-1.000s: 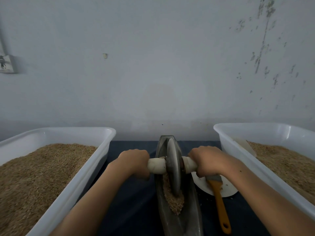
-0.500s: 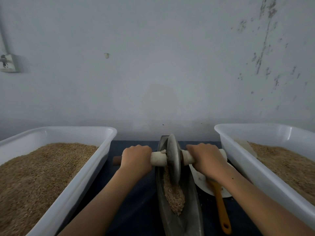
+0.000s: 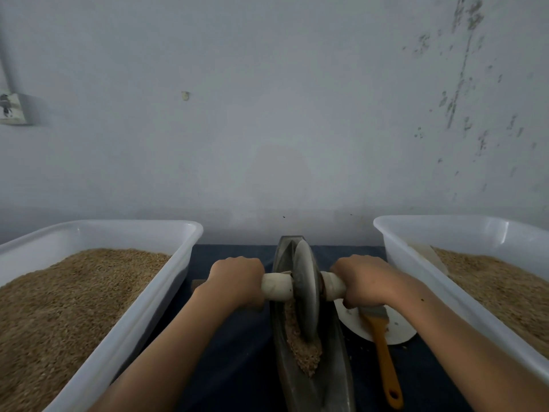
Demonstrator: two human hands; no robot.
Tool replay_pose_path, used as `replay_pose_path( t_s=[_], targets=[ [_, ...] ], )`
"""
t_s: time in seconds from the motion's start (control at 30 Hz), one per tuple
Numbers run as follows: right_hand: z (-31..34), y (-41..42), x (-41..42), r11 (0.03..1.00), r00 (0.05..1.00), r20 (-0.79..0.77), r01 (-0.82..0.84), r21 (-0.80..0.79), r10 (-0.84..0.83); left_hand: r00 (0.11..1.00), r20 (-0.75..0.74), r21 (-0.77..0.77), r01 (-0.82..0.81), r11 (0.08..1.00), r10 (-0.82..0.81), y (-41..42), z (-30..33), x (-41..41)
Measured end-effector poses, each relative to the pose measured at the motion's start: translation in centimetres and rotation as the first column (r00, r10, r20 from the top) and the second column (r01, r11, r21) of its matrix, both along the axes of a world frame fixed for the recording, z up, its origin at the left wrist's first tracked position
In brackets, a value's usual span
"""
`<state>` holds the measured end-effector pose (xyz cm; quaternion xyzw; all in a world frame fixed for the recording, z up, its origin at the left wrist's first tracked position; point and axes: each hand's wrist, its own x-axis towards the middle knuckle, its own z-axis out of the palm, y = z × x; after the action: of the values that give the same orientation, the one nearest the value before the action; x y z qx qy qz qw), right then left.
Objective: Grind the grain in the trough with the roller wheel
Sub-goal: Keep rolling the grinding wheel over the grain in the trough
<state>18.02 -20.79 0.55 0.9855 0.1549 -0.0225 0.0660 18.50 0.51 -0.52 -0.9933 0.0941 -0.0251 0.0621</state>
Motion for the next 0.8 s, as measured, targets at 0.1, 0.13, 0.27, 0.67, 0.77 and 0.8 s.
replay_pose_path(
  t_s=[0.1, 0.13, 0.27, 0.67, 0.77, 0.8],
  targets=[
    [-0.8, 0.2, 0.4, 0.999, 0.982, 0.187, 0.003, 0.054, -0.013, 0.986, 0.166, 0.01, -0.034, 0.999, 0.032, -0.5, -0.5, 0.1],
    [-1.1, 0.4, 0.4, 0.998, 0.967, 0.255, -0.007, 0.067, -0.011, 0.979, 0.201, -0.005, -0.036, 0.999, 0.036, -0.5, -0.7, 0.2],
    [-1.5, 0.4, 0.3, 0.996, 0.939, 0.343, -0.028, 0.079, -0.001, 0.978, 0.207, -0.026, -0.021, 0.999, 0.026, -0.3, -0.8, 0.2],
    [0.0, 0.2, -0.2, 0.999, 0.997, 0.067, -0.03, -0.03, 0.032, 0.997, -0.078, -0.022, -0.012, 1.0, 0.011, 0.4, -0.1, 0.0],
    [-0.6, 0.4, 0.1, 1.0, 0.986, 0.168, -0.01, -0.002, 0.01, 0.998, 0.056, -0.015, -0.026, 1.0, 0.026, 0.0, -0.4, 0.2],
    [-0.9, 0.4, 0.3, 1.0, 0.976, 0.217, -0.006, 0.021, 0.001, 0.993, 0.113, -0.013, -0.027, 1.0, 0.029, -0.1, -0.6, 0.2]
  ],
)
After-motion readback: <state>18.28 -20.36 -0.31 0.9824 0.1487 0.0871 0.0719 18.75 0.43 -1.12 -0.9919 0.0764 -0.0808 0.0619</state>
